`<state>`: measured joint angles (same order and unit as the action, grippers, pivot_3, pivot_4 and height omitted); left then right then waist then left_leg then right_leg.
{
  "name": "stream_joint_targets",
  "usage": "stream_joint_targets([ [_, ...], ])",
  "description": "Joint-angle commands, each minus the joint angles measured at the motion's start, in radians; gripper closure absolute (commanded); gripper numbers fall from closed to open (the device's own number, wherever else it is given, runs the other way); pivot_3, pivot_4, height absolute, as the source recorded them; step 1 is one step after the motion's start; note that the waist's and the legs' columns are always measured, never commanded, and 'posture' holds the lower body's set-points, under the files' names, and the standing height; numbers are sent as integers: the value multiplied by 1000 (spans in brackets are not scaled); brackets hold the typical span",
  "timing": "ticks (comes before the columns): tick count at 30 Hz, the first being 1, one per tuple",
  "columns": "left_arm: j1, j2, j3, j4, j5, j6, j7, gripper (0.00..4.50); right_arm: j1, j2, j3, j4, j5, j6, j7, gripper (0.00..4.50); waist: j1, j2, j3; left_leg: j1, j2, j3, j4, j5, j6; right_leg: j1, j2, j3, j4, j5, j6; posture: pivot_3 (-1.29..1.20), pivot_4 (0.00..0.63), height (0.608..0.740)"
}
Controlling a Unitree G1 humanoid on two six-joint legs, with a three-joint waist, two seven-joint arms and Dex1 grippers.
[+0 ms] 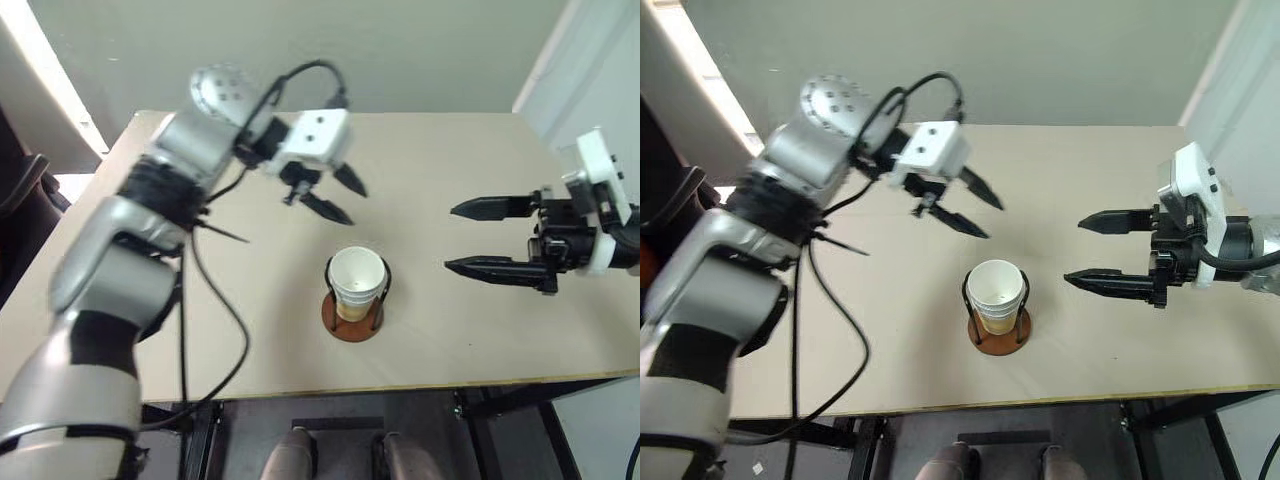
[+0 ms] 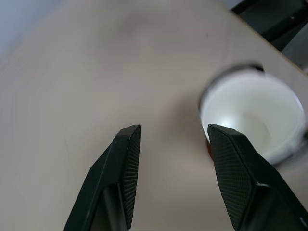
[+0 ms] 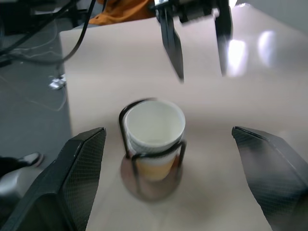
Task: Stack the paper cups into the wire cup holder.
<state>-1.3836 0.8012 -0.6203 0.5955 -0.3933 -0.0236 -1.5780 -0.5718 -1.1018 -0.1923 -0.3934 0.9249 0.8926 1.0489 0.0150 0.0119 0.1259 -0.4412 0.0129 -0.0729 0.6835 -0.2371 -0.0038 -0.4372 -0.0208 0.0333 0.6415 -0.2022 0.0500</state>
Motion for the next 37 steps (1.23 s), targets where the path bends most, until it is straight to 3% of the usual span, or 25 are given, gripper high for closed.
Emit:
stream_joint_targets([
  [1, 135, 161, 148, -152, -57, 152, -36, 2143, -49, -2, 46, 75, -69, -67, 71, 142, -7, 1, 0, 0, 1, -1, 0, 0, 0, -1, 0, 1, 0, 0, 0, 0, 150, 740],
  [7, 643, 450, 511, -438, -186, 410, 97, 2143, -93, 3, 89, 194, -141, -123, 167, 142, -9, 0, 0, 1, 1, 0, -1, 0, 0, -3, 0, 1, 2, -2, -4, 0, 150, 740],
  [11, 918, 491, 769, -488, -226, 499, 179, 2143, -112, 21, 112, 254, -180, -151, 206, 142, 6, -1, -1, 1, 1, -3, -1, 1, -1, -1, -1, -2, 4, -5, -12, 0, 150, 740],
  [14, 1029, 469, 914, -447, -224, 519, 233, 2143, -145, 53, 139, 318, -215, -174, 225, 142, 2, -1, -1, 7, 2, -2, -4, -2, 5, 2, -1, -1, 6, -9, -25, 0, 150, 740],
  [22, 1185, 460, 1071, -509, -222, 552, 219, 2143, -177, 46, 131, 451, -297, -228, 286, 142, -2, -2, -1, 15, 2, -3, -16, 4, 1, 2, 0, -2, 7, -1, -38, 0, 150, 740],
  [37, 1261, 429, 1144, -577, -220, 607, 244, 2143, -228, 103, 151, 510, -348, -241, 307, 142, -11, -2, -1, 17, 3, -3, -21, 4, -3, 0, 1, -2, 8, -1, -40, 0, 150, 740],
])
